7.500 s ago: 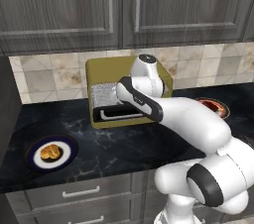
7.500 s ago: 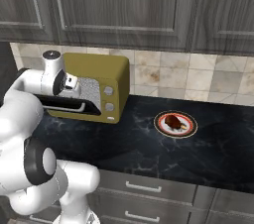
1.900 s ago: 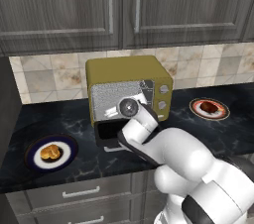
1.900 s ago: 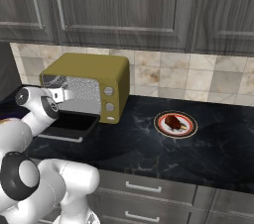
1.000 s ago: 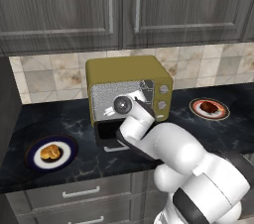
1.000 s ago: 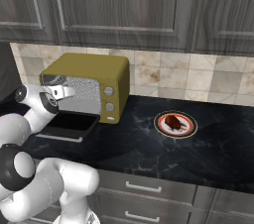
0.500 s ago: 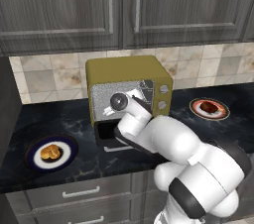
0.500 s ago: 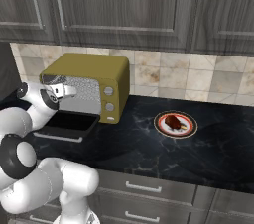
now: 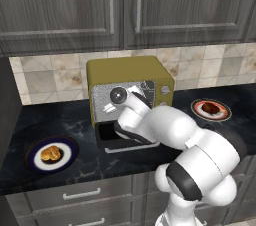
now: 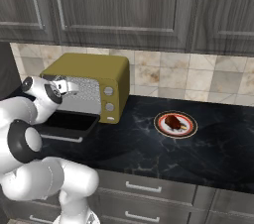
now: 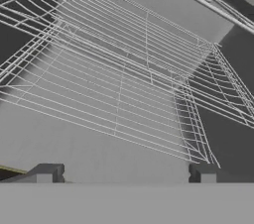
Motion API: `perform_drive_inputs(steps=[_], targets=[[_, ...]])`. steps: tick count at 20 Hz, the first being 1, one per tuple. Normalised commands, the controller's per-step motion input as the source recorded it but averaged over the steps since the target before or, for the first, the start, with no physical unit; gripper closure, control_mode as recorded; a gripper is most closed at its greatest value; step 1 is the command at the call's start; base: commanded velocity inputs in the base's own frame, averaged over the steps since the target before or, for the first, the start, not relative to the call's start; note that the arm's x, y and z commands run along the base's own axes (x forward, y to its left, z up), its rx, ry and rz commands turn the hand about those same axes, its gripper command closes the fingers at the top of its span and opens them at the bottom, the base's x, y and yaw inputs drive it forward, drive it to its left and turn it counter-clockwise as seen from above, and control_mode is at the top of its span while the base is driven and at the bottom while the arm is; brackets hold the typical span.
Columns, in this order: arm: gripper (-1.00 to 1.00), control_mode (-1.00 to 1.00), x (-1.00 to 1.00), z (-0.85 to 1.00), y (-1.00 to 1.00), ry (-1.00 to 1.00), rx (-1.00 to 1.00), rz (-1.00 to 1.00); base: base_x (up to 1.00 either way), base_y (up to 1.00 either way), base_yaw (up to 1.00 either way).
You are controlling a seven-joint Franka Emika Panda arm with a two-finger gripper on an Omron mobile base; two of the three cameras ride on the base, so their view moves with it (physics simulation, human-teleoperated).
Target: Open the toaster oven door. Place the bread on the top rack in the toaster oven and place the steak on the bottom rack.
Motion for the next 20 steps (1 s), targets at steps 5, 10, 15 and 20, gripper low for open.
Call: perform_drive_inputs(steps=[5, 10, 15, 20], targets=[[-1.00, -1.00, 0.14, -0.25, 0.00, 0.00, 0.00, 0.00, 0.00, 0.00, 0.00], [-1.00, -1.00, 0.13, -0.20, 0.00, 0.00, 0.00, 0.00, 0.00, 0.00, 0.00], [-1.00, -1.00, 0.13, -0.12, 0.00, -0.01, 0.00, 0.00, 0.00, 0.00, 0.00], [-1.00, -1.00, 0.18, -0.02, 0.00, -0.01, 0.00, 0.00, 0.00, 0.00, 0.00]])
